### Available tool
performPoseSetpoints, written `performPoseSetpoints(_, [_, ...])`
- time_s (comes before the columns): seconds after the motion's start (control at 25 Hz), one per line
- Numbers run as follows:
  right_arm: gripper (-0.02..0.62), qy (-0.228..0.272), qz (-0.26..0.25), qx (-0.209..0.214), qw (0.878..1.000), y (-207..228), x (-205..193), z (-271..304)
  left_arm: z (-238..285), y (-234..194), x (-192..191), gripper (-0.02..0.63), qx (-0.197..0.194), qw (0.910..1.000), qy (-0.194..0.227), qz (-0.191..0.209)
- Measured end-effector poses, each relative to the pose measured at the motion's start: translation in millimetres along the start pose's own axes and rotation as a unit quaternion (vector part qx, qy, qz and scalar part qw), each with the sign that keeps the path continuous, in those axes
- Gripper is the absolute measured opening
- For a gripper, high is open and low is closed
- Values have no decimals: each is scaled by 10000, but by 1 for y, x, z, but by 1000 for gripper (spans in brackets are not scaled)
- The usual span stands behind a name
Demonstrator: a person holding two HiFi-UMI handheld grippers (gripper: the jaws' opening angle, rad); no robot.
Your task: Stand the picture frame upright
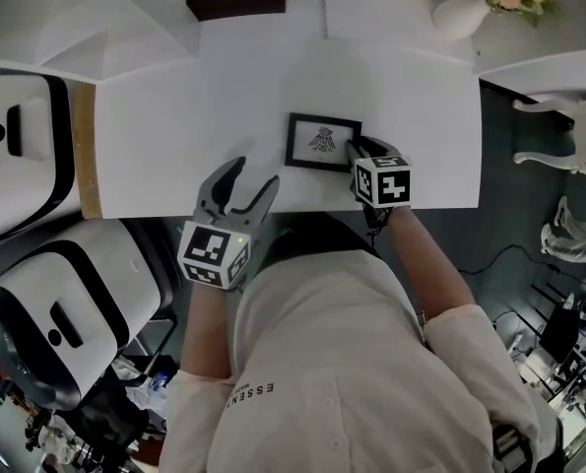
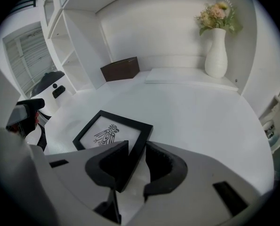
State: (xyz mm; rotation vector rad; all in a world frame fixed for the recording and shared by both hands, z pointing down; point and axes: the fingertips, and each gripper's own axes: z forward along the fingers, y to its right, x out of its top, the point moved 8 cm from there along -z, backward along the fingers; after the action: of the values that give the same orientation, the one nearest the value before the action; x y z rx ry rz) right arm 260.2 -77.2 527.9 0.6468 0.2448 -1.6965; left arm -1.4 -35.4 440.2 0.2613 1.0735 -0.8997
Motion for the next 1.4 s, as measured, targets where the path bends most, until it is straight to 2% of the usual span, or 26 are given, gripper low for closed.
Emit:
performPoseSetpoints(0.32, [124, -35, -150, 87, 9998, -19, -27, -13, -23, 16, -25, 255, -30, 9998, -185, -62])
performPoseSetpoints(0.88, [124, 57, -488, 340, 9982, -41, -66, -33, -52, 50, -78, 253, 15, 9980, -399, -493])
performPoseSetpoints(1.16, [124, 60, -693, 531, 9962, -35, -75, -38, -47, 69, -104, 253, -321, 9912, -454, -1197])
performPoseSetpoints(1.28, [124, 55, -835, 644, 9944, -33, -76, -39, -36, 68, -116, 253, -455, 9843, -488, -1633])
performPoseSetpoints(1.4, [124, 17, -1012, 791, 9917, -31, -76, -39, -25, 63, -125, 253, -539, 9738, -533, -2145])
